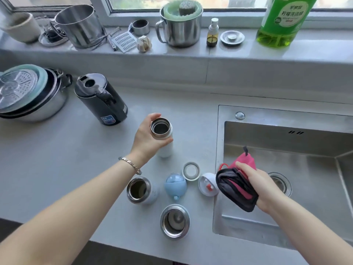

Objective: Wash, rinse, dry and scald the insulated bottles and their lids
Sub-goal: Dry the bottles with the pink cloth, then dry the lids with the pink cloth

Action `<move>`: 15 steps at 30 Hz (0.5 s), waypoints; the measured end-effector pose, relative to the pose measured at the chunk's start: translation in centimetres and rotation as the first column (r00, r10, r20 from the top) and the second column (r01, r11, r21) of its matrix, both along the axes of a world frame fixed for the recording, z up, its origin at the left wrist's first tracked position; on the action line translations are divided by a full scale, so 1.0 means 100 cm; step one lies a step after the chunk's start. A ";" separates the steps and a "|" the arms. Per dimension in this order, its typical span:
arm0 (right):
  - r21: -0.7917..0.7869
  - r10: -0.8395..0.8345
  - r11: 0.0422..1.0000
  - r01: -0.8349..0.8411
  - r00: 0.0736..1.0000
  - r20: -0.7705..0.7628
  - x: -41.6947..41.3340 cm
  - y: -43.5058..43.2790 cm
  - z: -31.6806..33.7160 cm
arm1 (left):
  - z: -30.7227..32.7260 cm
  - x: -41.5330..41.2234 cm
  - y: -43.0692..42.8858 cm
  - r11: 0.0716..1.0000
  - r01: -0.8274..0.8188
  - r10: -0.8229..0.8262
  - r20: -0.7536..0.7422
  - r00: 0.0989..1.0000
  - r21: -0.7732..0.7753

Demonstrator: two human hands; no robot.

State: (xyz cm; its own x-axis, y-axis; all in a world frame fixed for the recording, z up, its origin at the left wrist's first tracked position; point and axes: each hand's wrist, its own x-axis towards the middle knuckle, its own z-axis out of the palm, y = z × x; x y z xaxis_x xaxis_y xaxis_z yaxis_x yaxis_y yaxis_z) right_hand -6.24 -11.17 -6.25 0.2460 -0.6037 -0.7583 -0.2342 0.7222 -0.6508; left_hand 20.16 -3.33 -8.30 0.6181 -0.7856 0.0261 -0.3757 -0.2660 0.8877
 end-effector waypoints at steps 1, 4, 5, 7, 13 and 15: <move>-0.009 -0.004 1.000 0.004 1.000 -0.006 0.000 0.000 0.000 | -0.006 0.004 0.003 1.000 -0.009 0.009 0.007 1.000 0.013; -0.037 0.002 0.999 -0.002 1.000 -0.004 0.001 0.000 0.001 | -0.009 0.014 0.010 0.998 -0.016 0.013 0.040 0.999 0.054; -0.042 0.003 0.999 -0.003 1.000 -0.001 0.001 0.000 0.002 | -0.007 0.016 0.011 0.997 -0.008 0.003 0.062 0.998 0.076; -0.043 -0.004 0.999 0.004 1.000 0.013 0.000 0.000 0.004 | -0.001 0.017 0.012 0.989 0.030 -0.047 0.116 0.992 0.145; -0.070 -0.057 0.996 0.059 0.998 0.032 -0.028 -0.001 0.004 | 0.020 -0.025 0.009 0.978 -0.025 -0.100 0.567 0.817 0.209; -0.073 -0.093 0.993 0.095 0.995 0.029 -0.043 0.001 0.003 | 0.024 -0.060 0.001 0.961 0.126 -0.254 0.613 0.748 0.245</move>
State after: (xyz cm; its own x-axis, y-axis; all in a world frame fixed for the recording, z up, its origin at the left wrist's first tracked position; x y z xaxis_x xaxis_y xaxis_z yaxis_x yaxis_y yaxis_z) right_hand -10.57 -11.12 -5.93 0.2045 -0.6796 -0.7045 -0.1505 0.6894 -0.7086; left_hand 14.17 -3.26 -5.87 0.3463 -0.9152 0.2063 -0.8929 -0.2541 0.3716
